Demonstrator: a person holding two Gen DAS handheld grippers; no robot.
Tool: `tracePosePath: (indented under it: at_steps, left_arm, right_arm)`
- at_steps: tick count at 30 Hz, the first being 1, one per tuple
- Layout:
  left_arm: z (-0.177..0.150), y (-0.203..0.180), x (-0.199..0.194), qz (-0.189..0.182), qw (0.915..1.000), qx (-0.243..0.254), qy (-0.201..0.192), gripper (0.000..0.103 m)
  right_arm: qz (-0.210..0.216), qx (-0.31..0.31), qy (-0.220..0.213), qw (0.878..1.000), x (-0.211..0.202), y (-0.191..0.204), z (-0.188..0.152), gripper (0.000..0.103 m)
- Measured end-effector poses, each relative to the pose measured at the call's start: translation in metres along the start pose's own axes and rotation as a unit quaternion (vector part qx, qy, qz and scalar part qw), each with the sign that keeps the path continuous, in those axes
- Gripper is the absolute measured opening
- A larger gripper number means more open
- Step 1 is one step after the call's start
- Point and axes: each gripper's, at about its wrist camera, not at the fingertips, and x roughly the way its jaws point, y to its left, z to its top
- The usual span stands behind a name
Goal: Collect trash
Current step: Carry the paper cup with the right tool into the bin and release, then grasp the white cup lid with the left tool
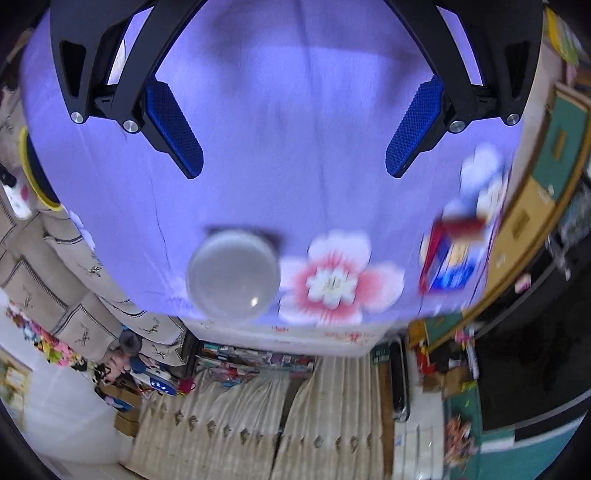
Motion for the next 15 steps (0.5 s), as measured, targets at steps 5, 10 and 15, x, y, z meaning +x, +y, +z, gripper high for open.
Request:
tracePosePath:
  at_steps: [5, 10, 15]
  left_arm:
    - [0.036, -0.015, 0.033, 0.007, 0.9996, 0.026, -0.005, 0.091]
    - [0.062, -0.018, 0.066, 0.010, 0.9997, 0.021, -0.006, 0.090]
    - [0.079, -0.019, 0.089, 0.018, 0.9995, 0.027, -0.006, 0.081]
  right_arm:
    - [-0.031, 0.018, 0.028, 0.999, 0.033, -0.032, -0.006, 0.056]
    - [-0.047, 0.025, 0.053, 0.997, 0.062, -0.041, -0.004, 0.057]
    - [-0.051, 0.027, 0.049, 0.997, 0.063, -0.047, -0.005, 0.068]
